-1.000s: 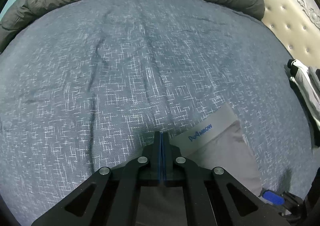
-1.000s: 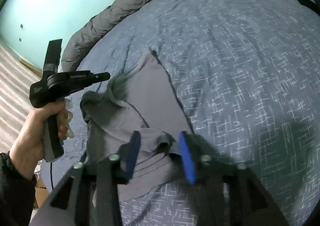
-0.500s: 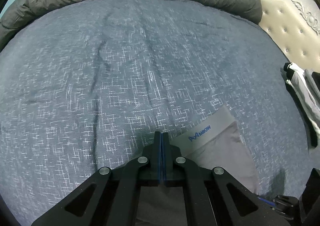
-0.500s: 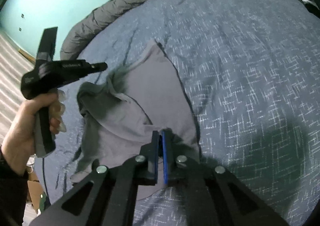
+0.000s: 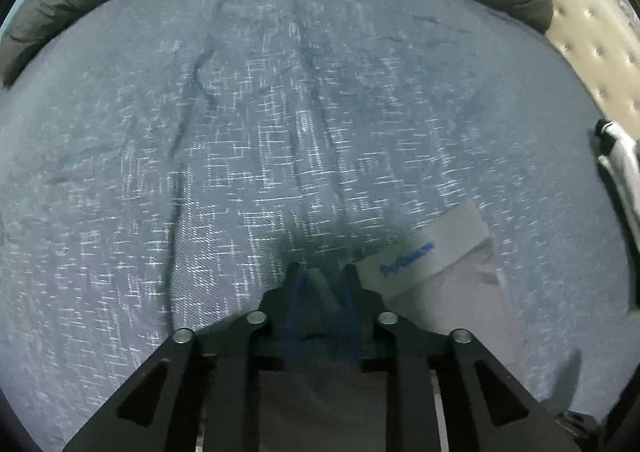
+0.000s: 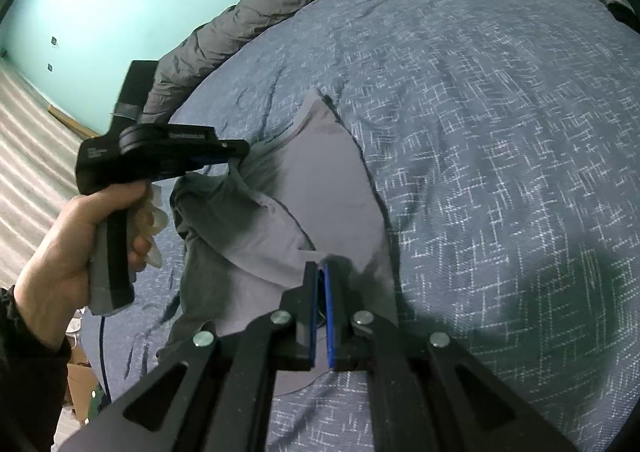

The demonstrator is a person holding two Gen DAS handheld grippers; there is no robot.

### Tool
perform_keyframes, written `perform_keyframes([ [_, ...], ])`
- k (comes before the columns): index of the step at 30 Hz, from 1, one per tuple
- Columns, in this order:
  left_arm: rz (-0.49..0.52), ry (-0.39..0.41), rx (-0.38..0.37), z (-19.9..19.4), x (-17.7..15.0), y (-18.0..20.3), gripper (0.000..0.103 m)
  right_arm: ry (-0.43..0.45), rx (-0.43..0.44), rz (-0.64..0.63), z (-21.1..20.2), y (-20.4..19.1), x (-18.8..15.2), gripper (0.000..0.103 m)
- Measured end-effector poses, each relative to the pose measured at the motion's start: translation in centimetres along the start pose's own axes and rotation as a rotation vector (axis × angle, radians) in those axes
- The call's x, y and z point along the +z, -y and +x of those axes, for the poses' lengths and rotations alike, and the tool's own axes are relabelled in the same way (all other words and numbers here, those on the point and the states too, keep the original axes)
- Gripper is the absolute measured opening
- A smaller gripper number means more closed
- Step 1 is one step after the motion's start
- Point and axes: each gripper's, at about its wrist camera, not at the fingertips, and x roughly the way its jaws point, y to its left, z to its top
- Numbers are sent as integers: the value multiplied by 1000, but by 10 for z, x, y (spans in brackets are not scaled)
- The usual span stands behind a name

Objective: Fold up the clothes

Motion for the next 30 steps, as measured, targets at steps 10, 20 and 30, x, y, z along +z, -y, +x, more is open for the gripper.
perform_keyframes([
  [10, 3, 3, 14, 1, 0, -5, 9, 6, 11, 17, -4, 4, 1, 3],
  [20, 68, 150, -21, -40, 7, 17, 6, 14, 29, 14, -20, 8, -6, 3],
  [30, 155, 120, -59, -19, 25, 87, 6, 35, 25, 47, -42, 28, -5, 3],
])
